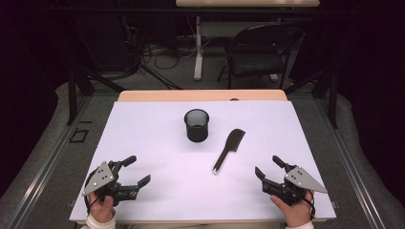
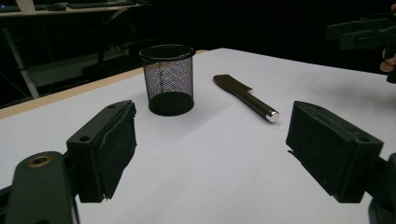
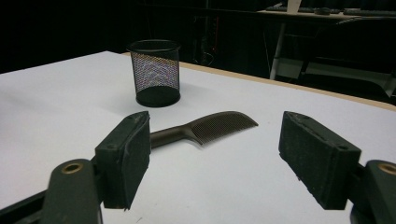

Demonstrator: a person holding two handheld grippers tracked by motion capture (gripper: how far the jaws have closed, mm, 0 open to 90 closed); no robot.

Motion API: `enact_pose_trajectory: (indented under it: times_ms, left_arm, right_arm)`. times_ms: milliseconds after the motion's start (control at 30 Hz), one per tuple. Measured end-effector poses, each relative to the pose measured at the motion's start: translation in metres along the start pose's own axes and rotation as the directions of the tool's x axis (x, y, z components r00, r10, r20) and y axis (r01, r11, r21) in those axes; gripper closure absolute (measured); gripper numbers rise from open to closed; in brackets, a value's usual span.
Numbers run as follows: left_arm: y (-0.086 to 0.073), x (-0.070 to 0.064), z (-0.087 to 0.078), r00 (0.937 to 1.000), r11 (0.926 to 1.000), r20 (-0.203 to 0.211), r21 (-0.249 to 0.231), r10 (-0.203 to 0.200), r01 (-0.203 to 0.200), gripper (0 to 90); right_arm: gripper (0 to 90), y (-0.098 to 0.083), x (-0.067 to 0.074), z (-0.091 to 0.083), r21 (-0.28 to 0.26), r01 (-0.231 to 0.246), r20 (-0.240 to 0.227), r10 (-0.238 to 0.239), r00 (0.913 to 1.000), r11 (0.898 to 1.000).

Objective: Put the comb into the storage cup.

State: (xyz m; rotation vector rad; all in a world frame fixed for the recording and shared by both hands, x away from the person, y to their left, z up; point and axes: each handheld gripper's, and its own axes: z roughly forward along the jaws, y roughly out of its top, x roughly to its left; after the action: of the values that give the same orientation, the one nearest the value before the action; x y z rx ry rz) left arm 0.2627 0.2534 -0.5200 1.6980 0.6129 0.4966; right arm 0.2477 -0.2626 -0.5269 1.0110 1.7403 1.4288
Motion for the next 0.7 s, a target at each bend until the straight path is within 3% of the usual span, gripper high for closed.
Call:
enact_pose_trajectory:
  times_ms: [700]
  left_arm:
    - [-0.0002, 0.0004, 0.0007, 1.0000, 1.0000, -0.001, 0.001, -0.007, 0.007, 16.1]
  right_arm:
    - [29.4, 0.0008, -0.0016, 0.0034, 0.043, -0.002, 0.023, 0.001, 0.9997, 0.999]
